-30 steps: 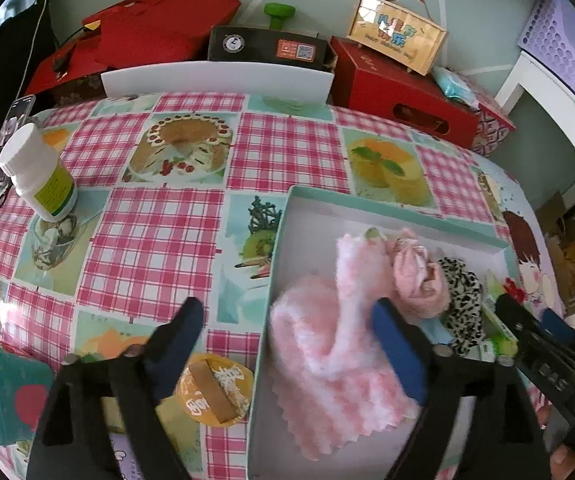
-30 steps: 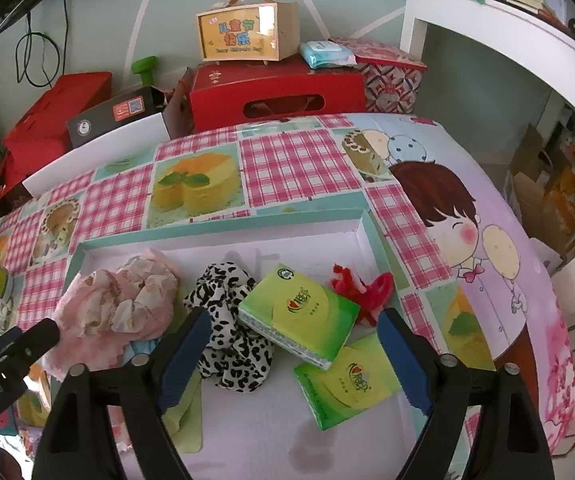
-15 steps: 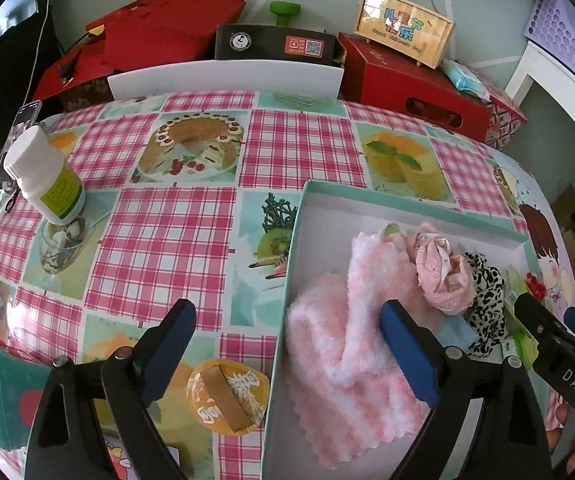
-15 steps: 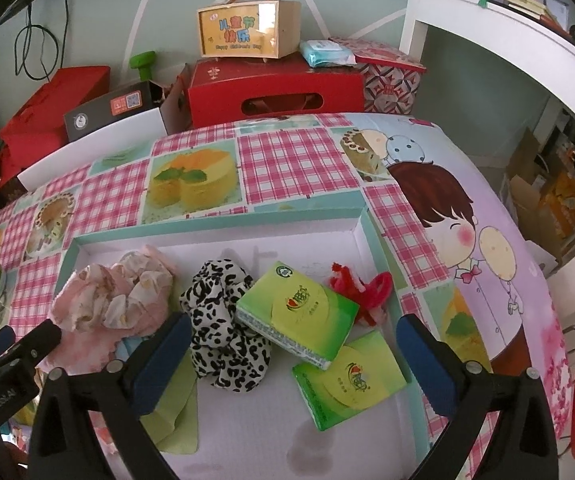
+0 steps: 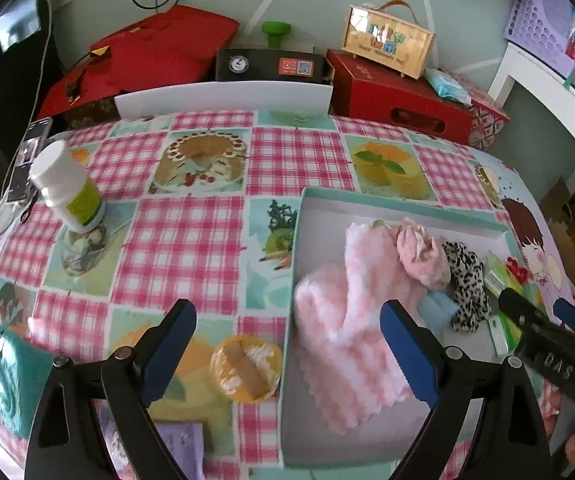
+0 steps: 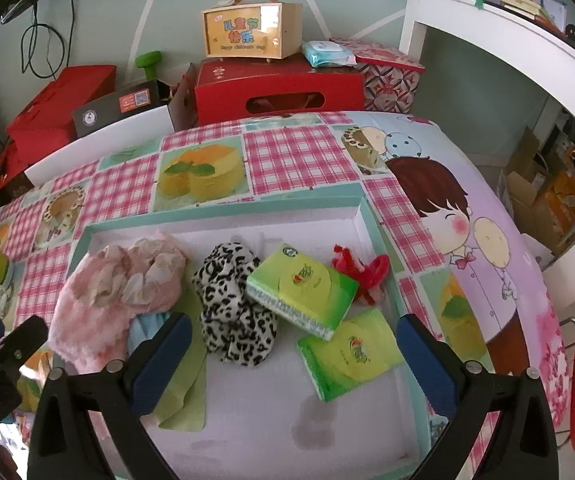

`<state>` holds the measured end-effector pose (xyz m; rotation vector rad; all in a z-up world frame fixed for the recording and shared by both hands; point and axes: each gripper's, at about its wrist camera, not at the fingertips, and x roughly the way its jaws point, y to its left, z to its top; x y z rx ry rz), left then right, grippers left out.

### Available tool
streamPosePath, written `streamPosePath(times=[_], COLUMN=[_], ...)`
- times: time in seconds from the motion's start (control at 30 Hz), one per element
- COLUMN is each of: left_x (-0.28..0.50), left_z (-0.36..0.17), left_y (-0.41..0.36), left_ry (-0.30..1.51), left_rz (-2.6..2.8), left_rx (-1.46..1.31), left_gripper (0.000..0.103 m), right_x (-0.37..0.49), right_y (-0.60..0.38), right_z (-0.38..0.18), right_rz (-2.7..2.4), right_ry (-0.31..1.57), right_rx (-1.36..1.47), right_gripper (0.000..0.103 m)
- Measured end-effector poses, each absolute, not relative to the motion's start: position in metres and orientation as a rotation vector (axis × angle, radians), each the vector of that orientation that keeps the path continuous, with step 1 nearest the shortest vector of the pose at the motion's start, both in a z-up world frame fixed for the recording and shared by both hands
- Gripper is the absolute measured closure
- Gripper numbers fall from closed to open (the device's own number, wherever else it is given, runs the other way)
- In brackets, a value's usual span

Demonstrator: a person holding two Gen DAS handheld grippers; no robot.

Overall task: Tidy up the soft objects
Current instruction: 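Open the right tool to drop the green tissue pack into the tray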

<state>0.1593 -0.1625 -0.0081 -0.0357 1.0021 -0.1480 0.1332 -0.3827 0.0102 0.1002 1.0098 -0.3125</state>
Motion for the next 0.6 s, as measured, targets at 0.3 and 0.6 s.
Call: streamPosePath(times=[0.3,0.6], left_x=[0.118,0.081], left_z=[-0.011,-0.006], left_y=[-0.138,-0.098], left_ry=[1.024,1.033], left_rz=[-0.150,-0.113], left_rx=[-0.002,-0.079], left_gripper=[0.010,0.010], right_x=[0.104,0.059], right_y=[-0.365,-0.341], right_z=[0.012,-0.002], right_rz=[-0.256,-0.196], right_ry=[1.016,1.083], right_rx=[0.114,0.096], right_gripper=[0.000,0.000])
